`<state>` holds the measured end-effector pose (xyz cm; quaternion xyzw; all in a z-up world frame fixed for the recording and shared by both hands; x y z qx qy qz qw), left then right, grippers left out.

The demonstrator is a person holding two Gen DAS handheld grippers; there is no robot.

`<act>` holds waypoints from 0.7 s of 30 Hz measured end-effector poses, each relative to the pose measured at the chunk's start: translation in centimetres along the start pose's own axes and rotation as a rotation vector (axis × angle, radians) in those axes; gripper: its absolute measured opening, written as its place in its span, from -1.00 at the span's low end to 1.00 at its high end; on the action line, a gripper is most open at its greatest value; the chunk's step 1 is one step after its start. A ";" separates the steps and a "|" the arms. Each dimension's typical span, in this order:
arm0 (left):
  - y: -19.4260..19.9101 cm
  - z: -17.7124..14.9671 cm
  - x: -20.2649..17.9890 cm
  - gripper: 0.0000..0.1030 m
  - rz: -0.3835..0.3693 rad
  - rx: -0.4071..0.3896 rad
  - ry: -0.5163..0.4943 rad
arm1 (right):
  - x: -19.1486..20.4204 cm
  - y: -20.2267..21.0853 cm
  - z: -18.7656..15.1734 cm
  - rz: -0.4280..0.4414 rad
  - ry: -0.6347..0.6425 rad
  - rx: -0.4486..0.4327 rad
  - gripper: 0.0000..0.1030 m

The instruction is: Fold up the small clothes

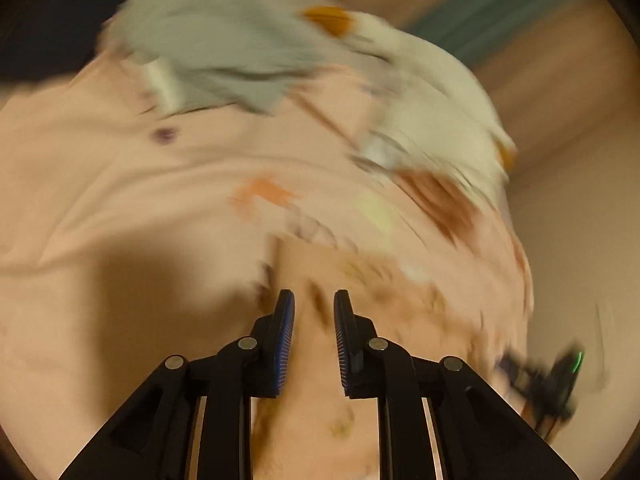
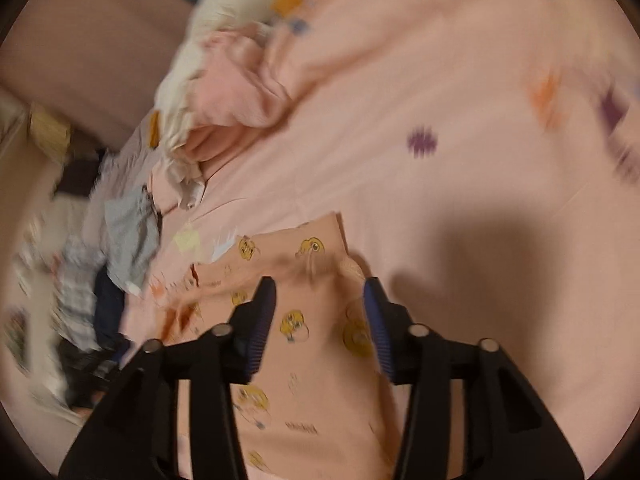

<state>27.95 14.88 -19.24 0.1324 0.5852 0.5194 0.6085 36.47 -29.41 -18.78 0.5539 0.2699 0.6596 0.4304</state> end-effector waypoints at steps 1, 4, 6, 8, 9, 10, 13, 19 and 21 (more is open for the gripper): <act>-0.7 -0.9 -1.1 -0.70 -0.039 0.045 -0.042 | 0.7 0.4 -0.7 -0.022 0.042 -0.002 -0.08; -5.6 -2.6 -4.0 -0.69 0.015 0.220 -0.122 | 2.2 -0.8 -2.4 -0.042 0.096 0.074 -0.15; -9.5 -1.8 -4.3 -0.69 0.091 0.231 -0.093 | 2.4 -3.3 -2.7 -0.054 0.059 0.108 -0.16; -12.3 0.2 -3.6 -0.70 0.127 0.205 -0.008 | 2.5 -5.7 -1.3 -0.067 0.031 0.107 -0.16; -12.7 1.6 -3.0 -0.70 0.105 0.168 0.058 | 2.6 -6.7 -0.2 -0.074 0.025 0.095 -0.19; -12.4 2.8 -2.4 -0.70 0.064 0.128 0.134 | 2.5 -7.3 0.9 -0.087 0.006 0.075 -0.22; -8.7 4.0 -1.2 -0.68 -0.016 -0.010 0.254 | 1.4 -5.5 1.4 -0.022 -0.094 0.037 -0.20; -2.5 -3.4 0.0 0.24 0.112 0.108 0.159 | 1.3 1.9 -6.0 0.010 -0.007 0.075 0.32; -2.1 -7.2 1.6 0.24 -0.005 0.201 0.224 | 0.1 2.9 -9.0 0.039 -0.050 0.098 0.46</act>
Point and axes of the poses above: each gripper's, at about its wrist camera, not at the fingertips, and y roughly against the way its jaws point, x to its left, z to its top, the point moved 1 cm from there along -y, roughly the way its jaws point, and after that the axes turned 11 degrees about x, right-handed, at the moved point
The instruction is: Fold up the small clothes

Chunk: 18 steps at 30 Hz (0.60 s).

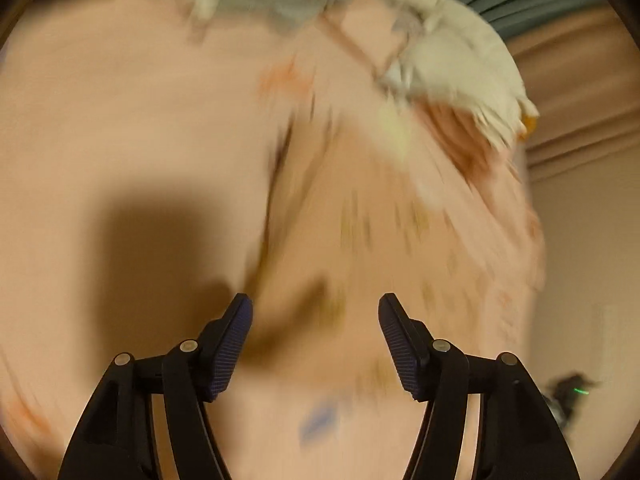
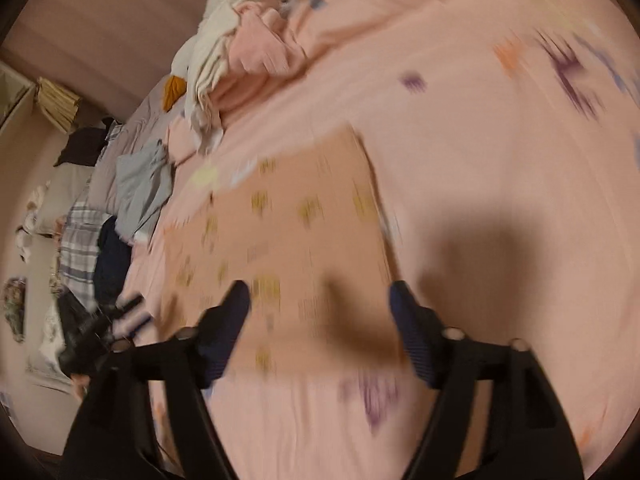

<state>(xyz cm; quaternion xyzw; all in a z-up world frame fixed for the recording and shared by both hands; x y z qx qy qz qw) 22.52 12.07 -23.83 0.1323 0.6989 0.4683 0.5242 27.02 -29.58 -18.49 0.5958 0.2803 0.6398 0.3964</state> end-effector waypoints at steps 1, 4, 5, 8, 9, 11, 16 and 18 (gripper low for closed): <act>-0.5 -1.2 0.8 0.24 -0.036 0.034 0.007 | -0.8 0.1 -1.5 0.022 -0.033 0.013 0.46; -2.5 -4.0 2.6 0.24 -0.100 0.052 0.047 | -2.9 -2.3 -4.6 0.046 -0.168 0.049 0.46; -3.5 -4.5 2.9 0.24 -0.141 0.039 0.043 | -3.2 -3.1 -5.0 0.056 -0.194 0.064 0.44; -4.1 -4.0 1.7 0.24 -0.226 -0.061 0.031 | -3.4 -5.8 -5.7 0.136 -0.243 0.073 0.37; -4.4 -3.3 1.4 0.24 -0.252 -0.081 0.038 | -3.2 -6.0 -5.6 0.152 -0.252 0.027 0.37; -5.5 -1.7 0.4 0.24 -0.262 -0.092 0.045 | -2.5 -6.6 -5.1 0.199 -0.257 -0.026 0.36; -7.3 1.0 -2.0 0.02 -0.205 -0.232 0.013 | -1.6 -8.5 -2.5 0.225 -0.260 -0.084 0.13; -7.5 1.3 -1.7 -0.75 -0.077 -0.289 0.038 | -1.4 -9.2 -1.5 0.129 -0.189 -0.091 -0.86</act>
Point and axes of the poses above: each gripper's, at about its wrist camera, not at the fingertips, and y roughly against the way its jaws point, x to its left, z to its top, the point moved 1 cm from there along -y, roughly the way its jaws point, and after that the axes turned 11 degrees about x, right-handed, at the moved point
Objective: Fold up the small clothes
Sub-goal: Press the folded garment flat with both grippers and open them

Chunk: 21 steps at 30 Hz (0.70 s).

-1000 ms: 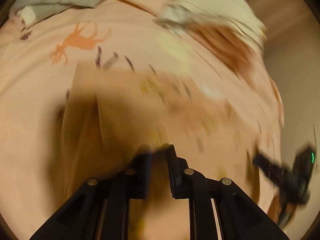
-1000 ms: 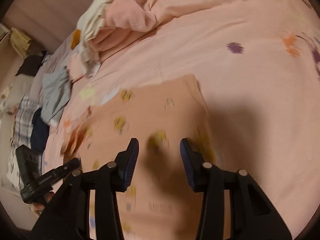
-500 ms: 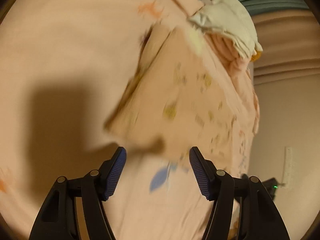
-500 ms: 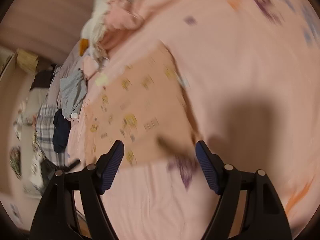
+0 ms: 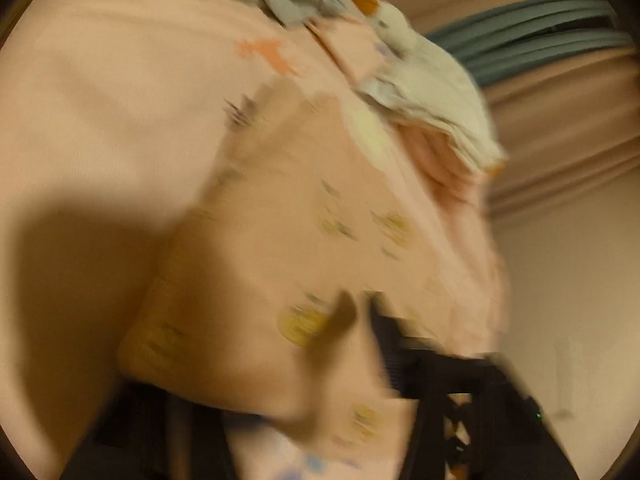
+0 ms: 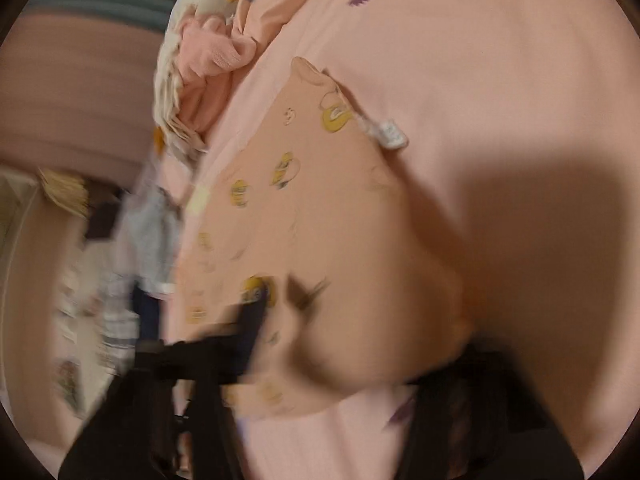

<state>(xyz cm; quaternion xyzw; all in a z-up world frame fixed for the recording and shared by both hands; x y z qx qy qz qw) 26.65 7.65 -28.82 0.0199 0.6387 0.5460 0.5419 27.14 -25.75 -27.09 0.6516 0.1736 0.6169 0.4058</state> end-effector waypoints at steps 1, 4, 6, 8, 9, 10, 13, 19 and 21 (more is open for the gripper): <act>-0.2 0.1 0.2 -0.75 0.017 0.003 0.000 | -0.2 -0.4 0.4 -0.008 0.030 0.011 -0.87; 1.7 -0.6 -0.5 -0.90 0.059 -0.015 -0.055 | -0.1 1.1 0.2 0.049 0.070 0.005 -0.86; 4.6 -1.6 -1.1 -0.91 0.016 -0.054 -0.102 | 0.5 3.0 -0.4 0.105 0.124 -0.015 -0.87; 7.0 -2.8 -1.1 -0.91 -0.044 -0.026 -0.106 | 0.9 5.0 -1.9 0.149 0.143 -0.018 -0.87; 8.5 -4.0 -0.8 -0.91 -0.077 -0.006 -0.103 | 0.8 6.3 -3.0 0.190 0.143 -0.025 -0.86; 9.7 -5.3 -0.4 -0.91 -0.083 0.015 -0.119 | 0.7 8.1 -4.7 0.219 0.167 -0.021 -0.86; 12.7 -10.5 1.4 -0.91 -0.014 0.068 -0.203 | -0.7 10.3 -9.4 0.171 0.207 0.017 -0.84; 12.3 -14.2 7.5 -0.89 0.069 0.179 -0.097 | -6.4 10.5 -16.2 -0.078 0.124 0.192 -0.74; 14.0 -13.6 7.6 -0.87 0.088 0.163 -0.036 | -6.6 12.8 -15.9 -0.122 0.101 0.139 -0.36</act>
Point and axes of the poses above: each gripper's, at about its wrist camera, not at the fingertips, and y roughly against the way its jaws point, x to its left, z to its top, the point moved 1 cm from there along -y, roughly the way its jaws point, and after that the axes turned 11 degrees about x, right-handed, at the moved point
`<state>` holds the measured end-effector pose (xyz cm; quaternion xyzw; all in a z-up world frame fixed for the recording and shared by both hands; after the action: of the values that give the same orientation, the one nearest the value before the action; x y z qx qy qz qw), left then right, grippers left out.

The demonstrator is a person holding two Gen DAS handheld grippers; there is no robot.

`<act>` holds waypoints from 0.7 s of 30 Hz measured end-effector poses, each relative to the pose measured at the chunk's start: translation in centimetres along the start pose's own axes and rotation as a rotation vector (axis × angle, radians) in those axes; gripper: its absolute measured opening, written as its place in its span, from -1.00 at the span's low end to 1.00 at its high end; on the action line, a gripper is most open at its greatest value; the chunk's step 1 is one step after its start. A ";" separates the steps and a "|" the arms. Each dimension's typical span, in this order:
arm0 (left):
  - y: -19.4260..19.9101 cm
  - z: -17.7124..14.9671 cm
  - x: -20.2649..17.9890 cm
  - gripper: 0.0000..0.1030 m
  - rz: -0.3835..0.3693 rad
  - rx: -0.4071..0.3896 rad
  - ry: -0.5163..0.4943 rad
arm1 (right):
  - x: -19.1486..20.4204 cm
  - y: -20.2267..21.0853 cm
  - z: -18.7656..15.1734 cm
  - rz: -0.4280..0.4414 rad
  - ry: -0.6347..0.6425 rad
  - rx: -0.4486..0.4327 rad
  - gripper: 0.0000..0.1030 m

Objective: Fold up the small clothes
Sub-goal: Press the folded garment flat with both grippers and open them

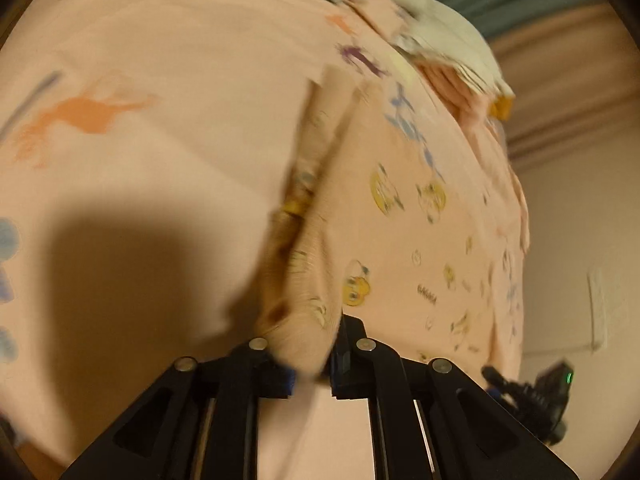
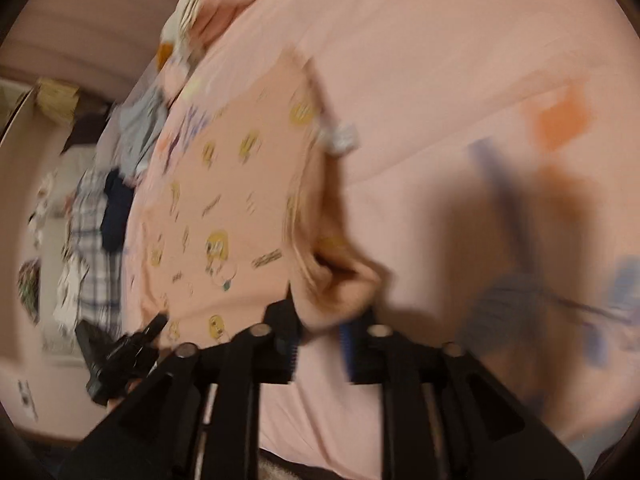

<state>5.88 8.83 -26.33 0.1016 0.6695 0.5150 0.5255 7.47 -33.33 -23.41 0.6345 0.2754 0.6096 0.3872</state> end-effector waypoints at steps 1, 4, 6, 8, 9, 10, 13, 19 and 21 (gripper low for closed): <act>1.0 0.0 -0.2 -0.85 0.025 -0.028 0.003 | -0.2 1.6 -0.1 -0.035 -0.008 -0.052 -0.25; 3.4 -1.2 -1.7 -0.43 0.045 -0.105 -0.045 | -1.1 3.6 -0.9 -0.006 -0.031 -0.099 0.05; 2.8 -2.3 -2.0 -0.27 0.058 -0.043 -0.087 | -1.6 2.9 -1.3 0.053 -0.071 -0.059 0.05; 0.9 -3.0 -0.9 -0.27 0.069 0.016 -0.024 | -1.9 1.6 -1.8 0.065 -0.102 -0.020 0.05; -0.4 -3.1 -0.1 -0.28 0.024 0.053 0.030 | -1.7 1.1 -2.0 0.047 -0.096 -0.021 0.05; -1.2 -3.1 0.7 -0.28 -0.025 0.070 0.075 | -1.5 0.9 -2.2 0.030 -0.083 -0.036 0.05; -0.7 -2.5 1.9 -0.27 -0.182 -0.036 0.150 | 0.1 1.0 -2.2 0.020 -0.029 -0.070 0.05; -2.1 -0.8 2.3 -0.26 -0.210 -0.162 0.142 | 4.4 0.3 -0.8 0.066 0.077 -0.099 0.05; -2.4 -0.5 0.8 -0.51 -0.142 -0.199 0.106 | 6.7 -0.2 -0.3 0.113 0.167 -0.086 -0.02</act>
<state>6.06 7.99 -28.77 -0.0262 0.6475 0.5452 0.5318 7.94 -27.73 -19.83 0.5788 0.2442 0.6924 0.3549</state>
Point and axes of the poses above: each gripper's, at about its wrist camera, not at the fingertips, and y roughly against the way its jaws point, x to its left, z to its top, the point moved 1 cm from there along -y, roughly the way its jaws point, and after that the axes turned 11 degrees about x, right-handed, at the moved point
